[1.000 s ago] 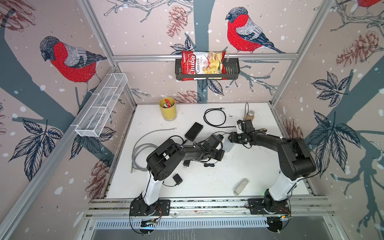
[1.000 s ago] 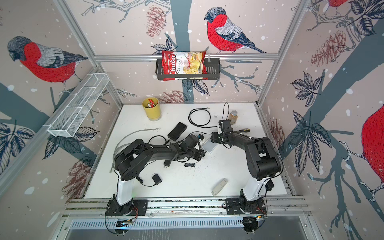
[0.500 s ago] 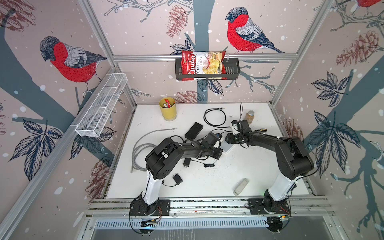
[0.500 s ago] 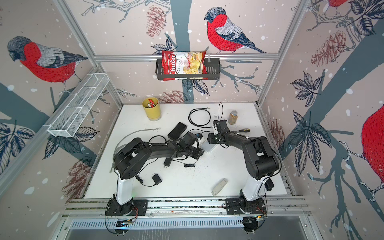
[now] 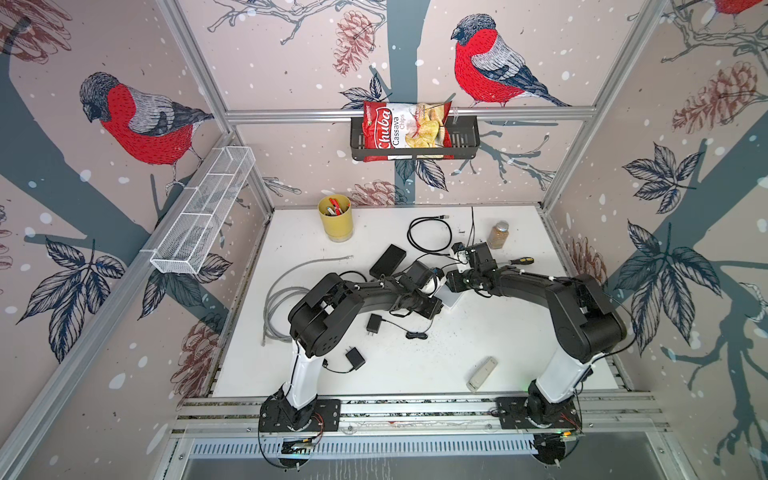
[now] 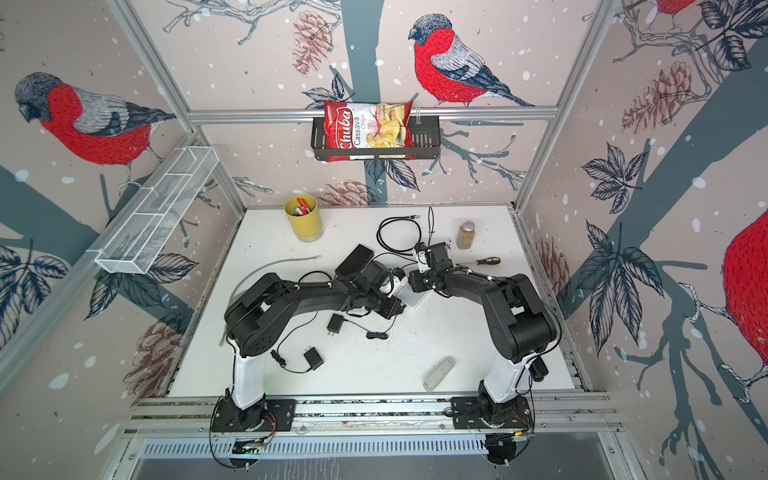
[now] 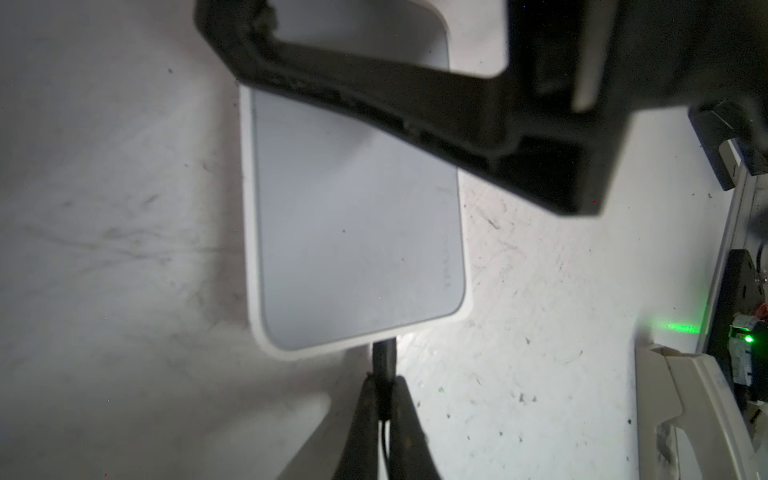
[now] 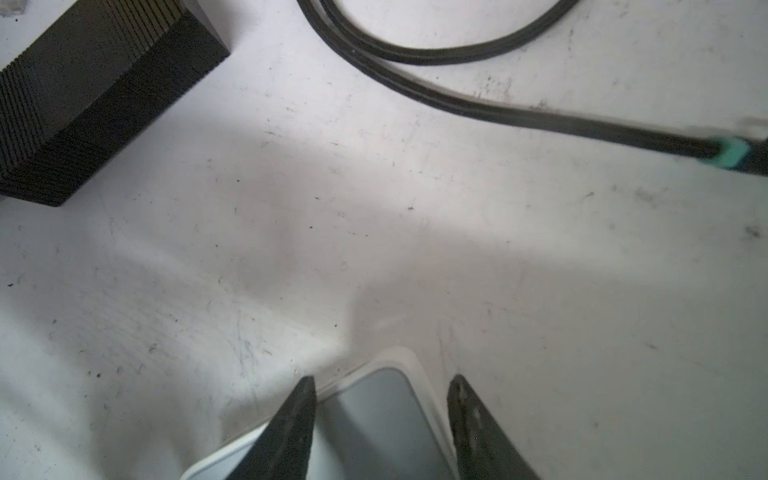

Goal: Insert the plug into the switch port

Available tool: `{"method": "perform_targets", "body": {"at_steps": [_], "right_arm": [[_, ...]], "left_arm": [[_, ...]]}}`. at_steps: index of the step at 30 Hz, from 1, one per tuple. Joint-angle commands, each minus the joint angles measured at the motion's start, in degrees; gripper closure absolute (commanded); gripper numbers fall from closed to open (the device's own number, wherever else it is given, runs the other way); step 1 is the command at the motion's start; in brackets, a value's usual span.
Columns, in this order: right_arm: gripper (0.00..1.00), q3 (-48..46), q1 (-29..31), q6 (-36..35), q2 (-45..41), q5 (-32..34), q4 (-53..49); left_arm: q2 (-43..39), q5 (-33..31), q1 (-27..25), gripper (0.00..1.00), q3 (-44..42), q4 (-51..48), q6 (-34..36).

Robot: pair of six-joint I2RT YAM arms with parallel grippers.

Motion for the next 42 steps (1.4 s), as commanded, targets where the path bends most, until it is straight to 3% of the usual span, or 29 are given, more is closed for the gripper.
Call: {"method": "perform_targets", "body": {"at_steps": [1, 18, 30, 37, 42], "right_arm": [[0.49, -0.5, 0.8, -0.6, -0.1, -5.5, -4.6], [0.53, -7.5, 2.2, 3.7, -5.2, -13.0, 0.0], [0.41, -5.7, -5.1, 8.8, -3.7, -3.3, -0.2], [0.37, -7.8, -6.2, 8.5, -4.6, -8.2, 1.7], [0.36, -8.6, -6.2, 7.3, -4.8, -7.2, 3.9]], "left_arm": [[-0.2, -1.7, 0.5, 1.00, 1.1, 4.5, 1.0], [1.7, -3.2, 0.9, 1.00, 4.1, 5.4, -0.1], [-0.2, -2.8, 1.1, 1.00, -0.4, 4.8, 2.1], [-0.9, 0.4, 2.1, 1.00, -0.9, 3.0, 6.2], [-0.9, 3.3, 2.6, 1.00, -0.5, 0.5, 10.6]]}}
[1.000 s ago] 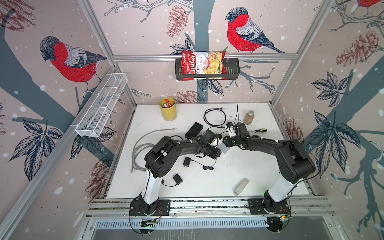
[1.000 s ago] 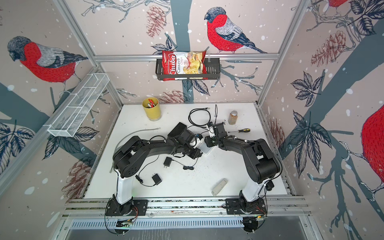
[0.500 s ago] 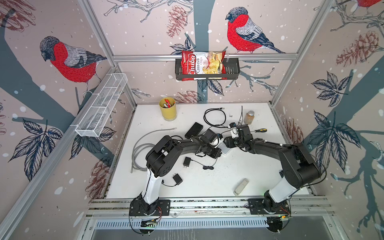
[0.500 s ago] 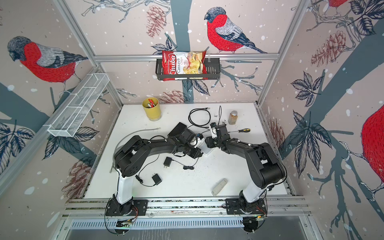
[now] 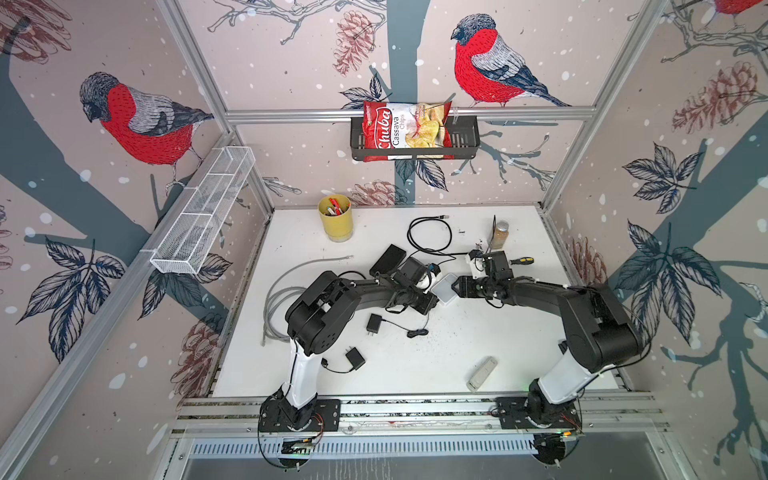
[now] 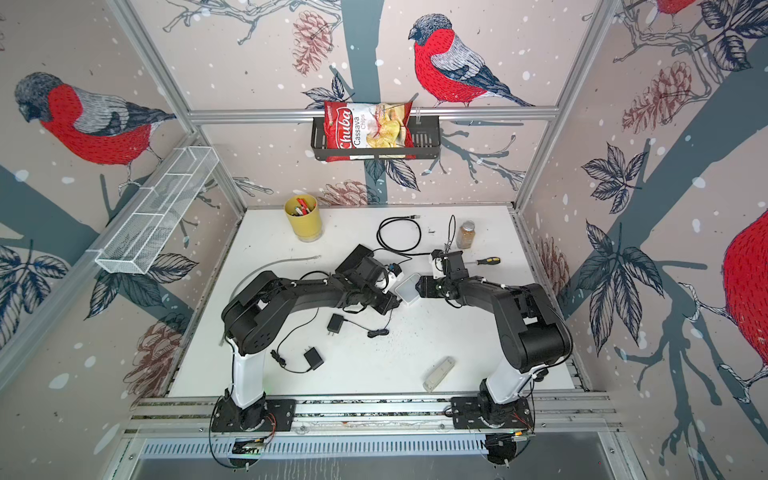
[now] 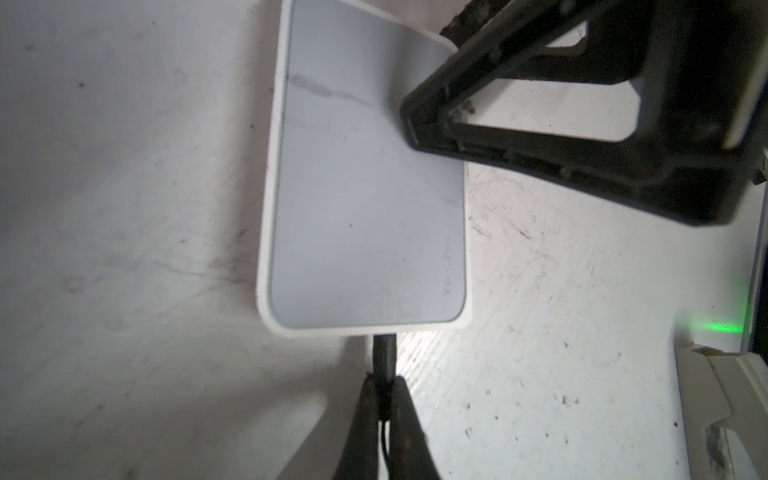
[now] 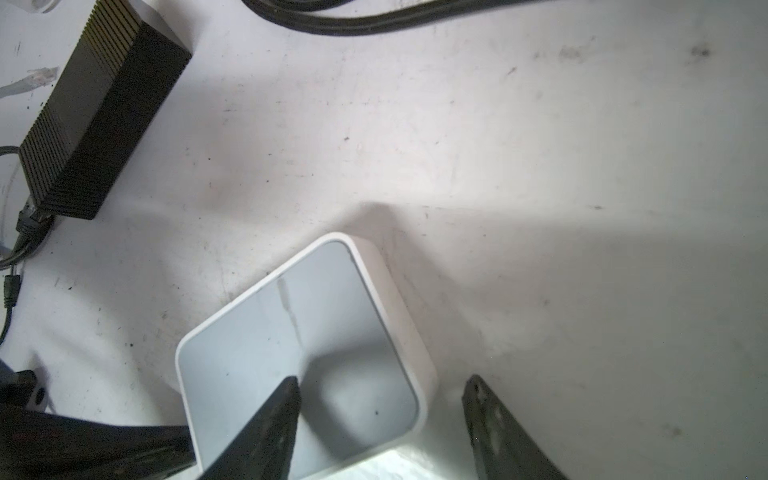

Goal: Insert the plug into the switch port

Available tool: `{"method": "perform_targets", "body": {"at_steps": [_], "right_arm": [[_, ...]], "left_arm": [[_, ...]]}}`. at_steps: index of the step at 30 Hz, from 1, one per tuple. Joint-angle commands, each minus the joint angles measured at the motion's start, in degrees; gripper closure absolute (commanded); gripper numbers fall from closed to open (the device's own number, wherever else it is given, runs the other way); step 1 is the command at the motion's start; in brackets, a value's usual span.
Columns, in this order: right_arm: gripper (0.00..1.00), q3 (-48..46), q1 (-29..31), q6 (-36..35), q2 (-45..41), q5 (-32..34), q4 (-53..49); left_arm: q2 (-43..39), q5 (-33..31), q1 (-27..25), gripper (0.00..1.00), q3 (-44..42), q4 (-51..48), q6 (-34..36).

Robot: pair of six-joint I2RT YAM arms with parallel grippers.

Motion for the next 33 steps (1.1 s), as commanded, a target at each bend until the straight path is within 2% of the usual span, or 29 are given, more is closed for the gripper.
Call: {"method": "perform_targets", "body": {"at_steps": [1, 5, 11, 14, 24, 33], "right_arm": [[0.36, 0.5, 0.0, -1.3, 0.3, -0.5, 0.2], [0.35, 3.1, 0.0, -3.2, 1.7, -0.9, -0.5], [0.34, 6.0, -0.9, -5.6, 4.0, -2.1, -3.6], [0.39, 5.9, -0.5, -6.0, 4.4, -5.4, -4.3], [0.51, 6.1, 3.7, -8.1, 6.1, -7.1, -7.6], [0.53, 5.3, 6.1, -6.3, 4.9, -9.5, -9.5]], "left_arm": [[-0.9, 3.5, 0.4, 1.00, 0.2, -1.5, 5.4], [-1.8, 5.1, 1.1, 1.00, 0.1, -3.7, 9.0], [-1.9, 5.5, 1.9, 1.00, 0.5, -4.5, 9.8], [-1.5, 5.4, 2.0, 1.00, 0.7, -4.9, 10.2], [-0.4, 5.8, 2.3, 1.00, 2.0, -4.6, 11.6], [-0.1, 3.5, 2.3, 1.00, 1.3, -0.4, 9.7]]}}
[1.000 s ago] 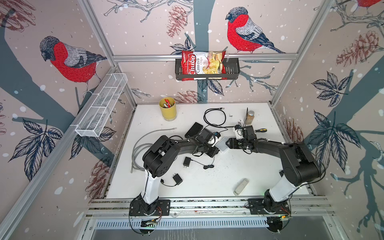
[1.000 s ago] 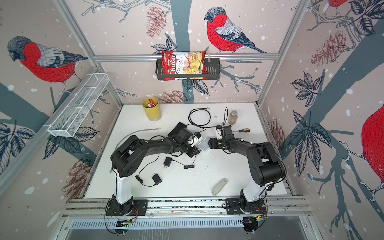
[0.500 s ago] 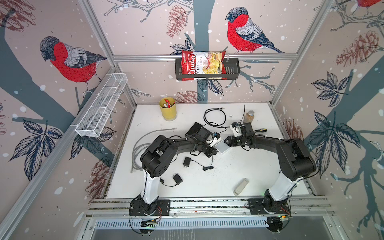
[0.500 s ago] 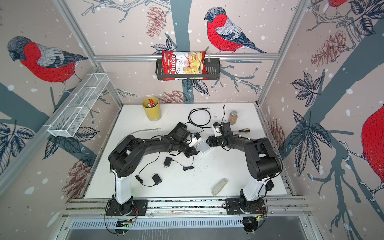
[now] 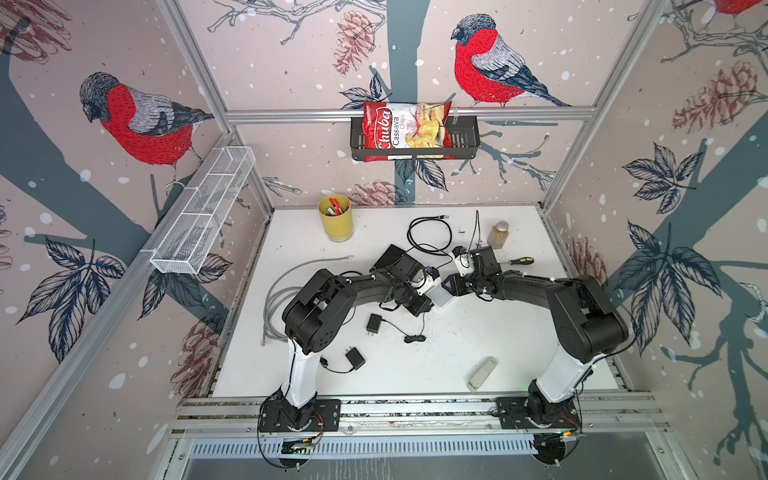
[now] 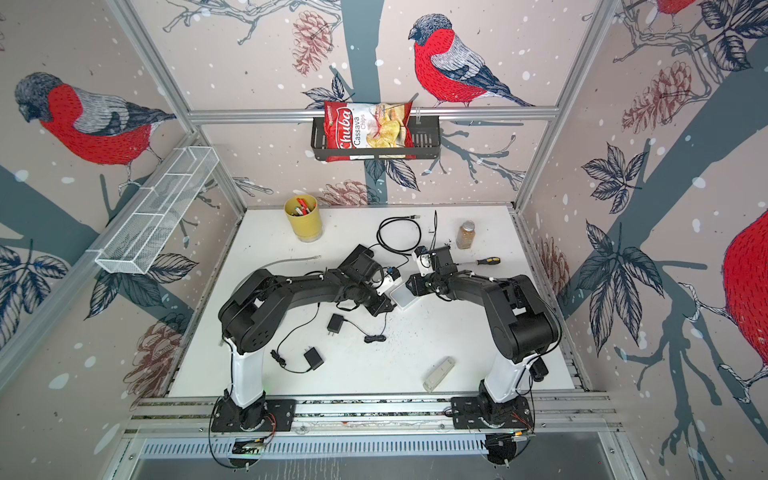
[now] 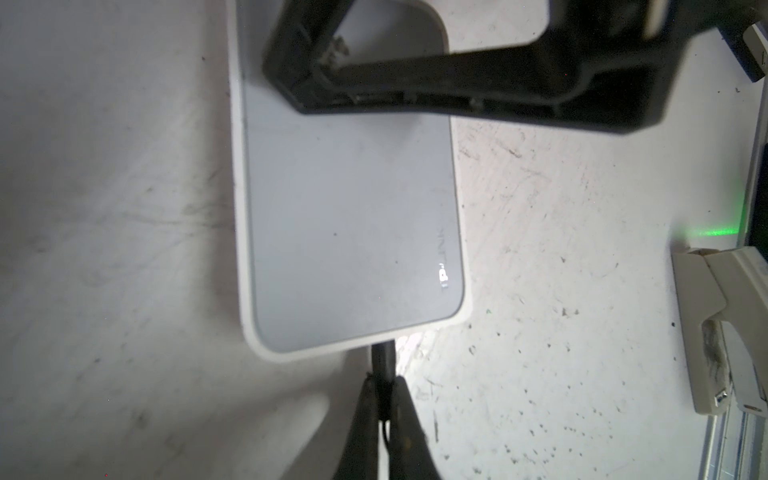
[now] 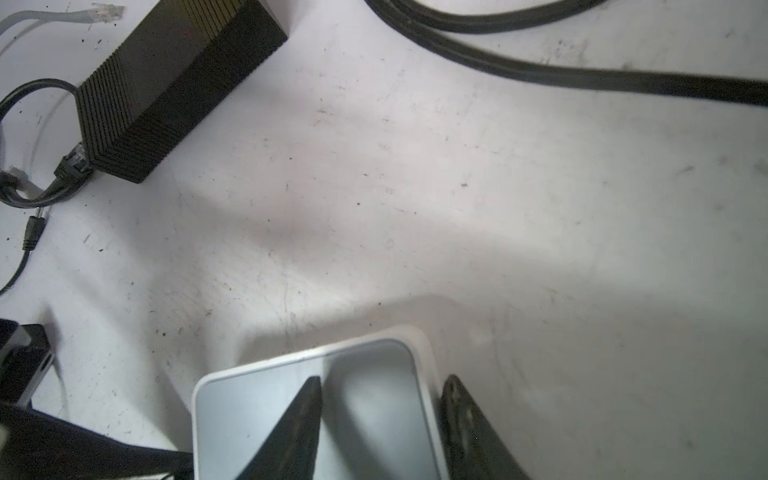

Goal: Insert the plug into the switch port

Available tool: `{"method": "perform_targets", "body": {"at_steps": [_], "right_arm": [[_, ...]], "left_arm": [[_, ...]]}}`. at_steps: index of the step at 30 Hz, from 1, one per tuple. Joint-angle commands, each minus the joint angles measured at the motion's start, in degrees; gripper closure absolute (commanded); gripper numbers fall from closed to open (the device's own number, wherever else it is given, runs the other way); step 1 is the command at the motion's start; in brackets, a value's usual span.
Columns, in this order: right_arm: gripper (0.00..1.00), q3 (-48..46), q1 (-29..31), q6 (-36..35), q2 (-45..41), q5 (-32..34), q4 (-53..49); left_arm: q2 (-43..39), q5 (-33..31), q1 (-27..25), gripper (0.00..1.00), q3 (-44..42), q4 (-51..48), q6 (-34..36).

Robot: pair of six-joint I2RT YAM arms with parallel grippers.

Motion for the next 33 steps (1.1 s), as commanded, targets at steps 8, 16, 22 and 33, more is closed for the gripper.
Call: {"method": "perform_targets", "body": {"at_steps": [8, 16, 22, 33], "right_arm": [[0.54, 0.9, 3.6, -0.5, 0.3, -7.8, -10.9], [0.54, 1.6, 4.8, -1.2, 1.4, -10.3, -11.4], [0.55, 1.4, 4.9, -0.3, 2.0, -11.5, -12.0], [0.57, -1.5, 4.3, 5.4, 2.0, -8.8, -9.3]], "left_arm": [[0.4, -2.0, 0.1, 1.00, -0.4, 10.1, -1.4], [1.2, -2.9, 0.1, 1.00, 1.1, 11.4, -2.2], [1.3, -4.7, 0.1, 1.00, 1.3, 14.1, -5.0], [1.9, -7.2, -0.6, 1.00, 1.6, 15.9, -10.5]]}}
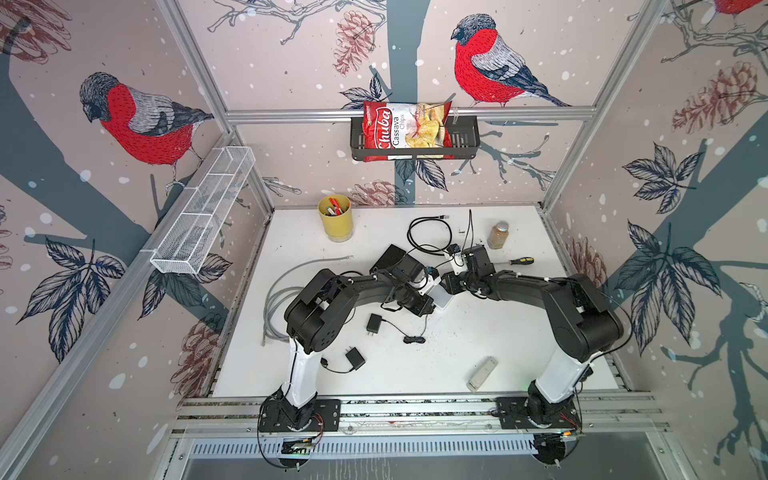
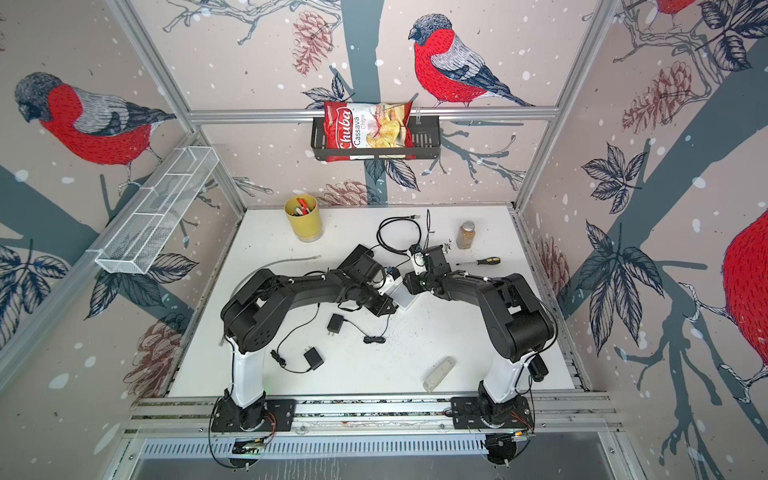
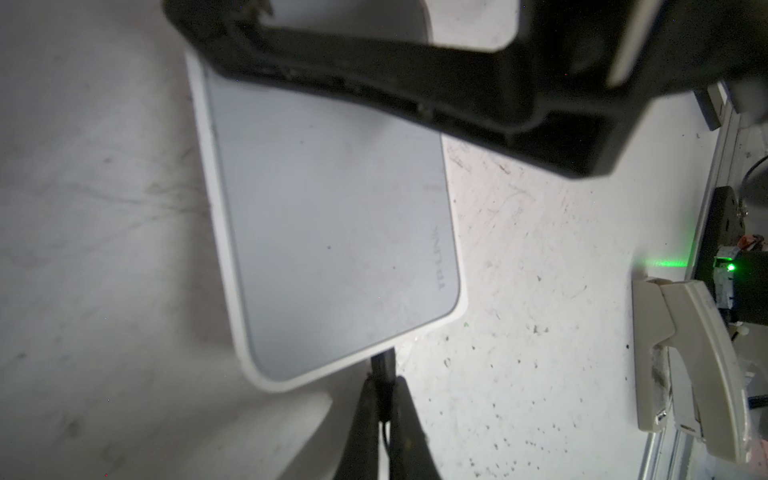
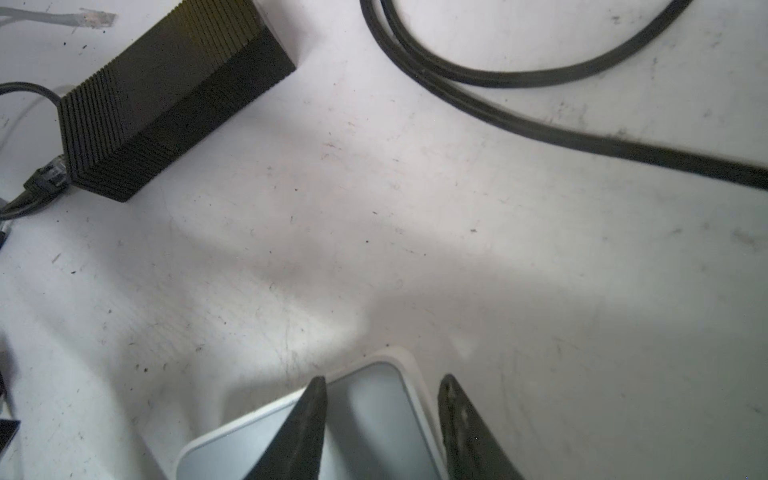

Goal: Insert the plug into the switch port
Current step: 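Open the left gripper and draw it back from the plug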

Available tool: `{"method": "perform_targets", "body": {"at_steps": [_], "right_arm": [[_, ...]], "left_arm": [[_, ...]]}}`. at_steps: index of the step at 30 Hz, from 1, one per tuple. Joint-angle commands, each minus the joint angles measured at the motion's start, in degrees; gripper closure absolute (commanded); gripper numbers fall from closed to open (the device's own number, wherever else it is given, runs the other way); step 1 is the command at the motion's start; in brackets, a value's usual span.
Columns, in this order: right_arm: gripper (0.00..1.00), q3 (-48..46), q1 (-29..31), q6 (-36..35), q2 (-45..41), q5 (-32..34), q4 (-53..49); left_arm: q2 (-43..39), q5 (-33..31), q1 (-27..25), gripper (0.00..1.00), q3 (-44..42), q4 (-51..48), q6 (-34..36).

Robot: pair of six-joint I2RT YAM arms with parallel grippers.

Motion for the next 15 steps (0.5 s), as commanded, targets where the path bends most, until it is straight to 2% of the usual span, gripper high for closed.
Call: {"method": "perform_targets", "body": {"at_steps": [1, 12, 15], "right_arm": [[0.57, -2.2, 1.2, 5.6, 0.5, -14.1, -12.6], [0.56, -3.8, 1.5, 4.9, -0.8, -17.3, -12.1], [0.53, -4.2, 1.1, 5.7, -0.3, -16.0, -11.2]], "left_arm": [[1.1, -9.1, -0.2, 1.00, 1.0, 15.9, -2.9], [2.5, -11.3, -0.2, 1.00, 3.3, 15.6, -5.1], [2.6, -11.2, -0.2, 1.00, 3.4, 15.8, -5.8]]}}
